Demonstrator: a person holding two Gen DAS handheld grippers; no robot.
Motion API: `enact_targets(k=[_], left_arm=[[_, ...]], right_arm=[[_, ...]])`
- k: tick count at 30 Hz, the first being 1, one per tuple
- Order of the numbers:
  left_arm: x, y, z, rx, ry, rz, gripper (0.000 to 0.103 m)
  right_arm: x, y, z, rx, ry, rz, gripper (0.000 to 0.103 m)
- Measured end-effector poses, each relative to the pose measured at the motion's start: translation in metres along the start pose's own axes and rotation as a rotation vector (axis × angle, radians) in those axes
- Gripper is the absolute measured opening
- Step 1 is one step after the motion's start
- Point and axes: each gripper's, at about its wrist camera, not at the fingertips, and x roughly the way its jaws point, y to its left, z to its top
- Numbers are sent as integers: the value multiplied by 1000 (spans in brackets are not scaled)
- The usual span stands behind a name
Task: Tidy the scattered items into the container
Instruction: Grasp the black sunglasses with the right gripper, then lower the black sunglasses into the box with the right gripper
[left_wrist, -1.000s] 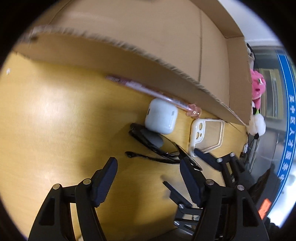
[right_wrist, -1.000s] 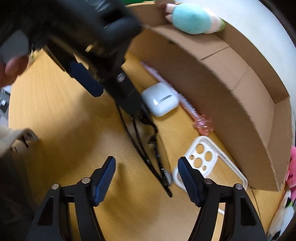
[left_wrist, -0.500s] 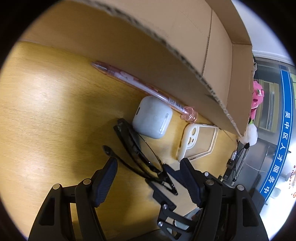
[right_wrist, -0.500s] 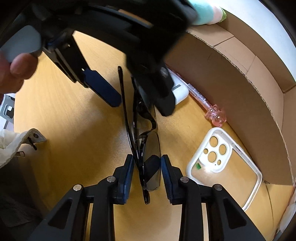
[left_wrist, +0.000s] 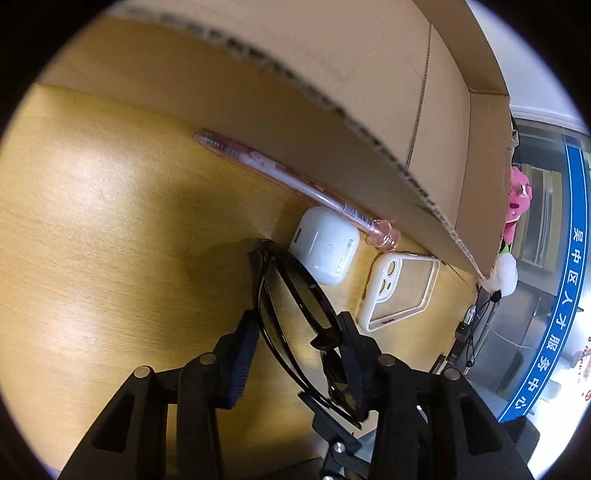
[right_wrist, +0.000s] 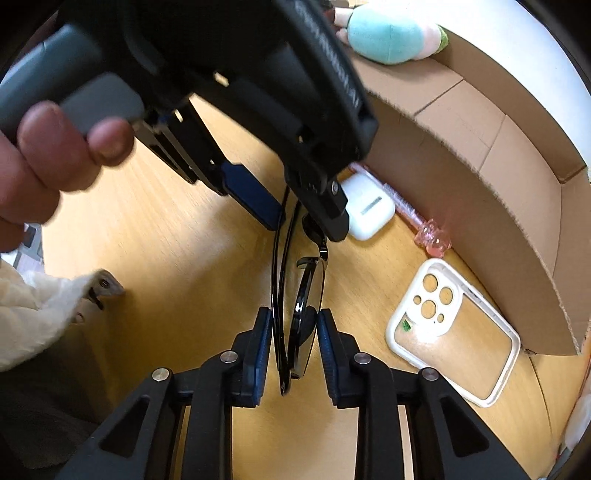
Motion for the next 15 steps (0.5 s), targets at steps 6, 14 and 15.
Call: enact_targets(k=[6,14,15], left_arm=[[-15,-7,-2,45,-20,2,37],[-37,-23,-2,47,-61,-42,37],[-41,-26,-2,53,-70,-45,37]], right_arm=[[-11,2,7,28,-19,17,26],[-41,4,9,26,-92,-22,26],[-44,5,10,18,-101,-36,26]])
